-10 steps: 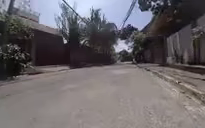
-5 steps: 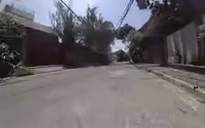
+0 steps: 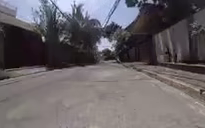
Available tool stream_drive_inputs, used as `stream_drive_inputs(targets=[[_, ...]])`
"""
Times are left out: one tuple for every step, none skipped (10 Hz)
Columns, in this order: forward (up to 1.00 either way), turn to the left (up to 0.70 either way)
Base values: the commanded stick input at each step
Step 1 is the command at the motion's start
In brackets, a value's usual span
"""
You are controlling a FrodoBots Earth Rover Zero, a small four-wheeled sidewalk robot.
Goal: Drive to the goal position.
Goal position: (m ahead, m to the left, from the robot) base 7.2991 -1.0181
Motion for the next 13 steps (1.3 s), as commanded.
stream_drive_inputs(targets=[[1.00, 0.06], [1.00, 0.06], [1.00, 0.06], [1.00, 0.06], [1.00, 0.06], [1.00, 0.06], [1.00, 0.06], [1.00, 0.06], [1.00, 0.06], [1.00, 0.06], [1.00, 0.06], [1.00, 0.06], [1.00, -0.34]])
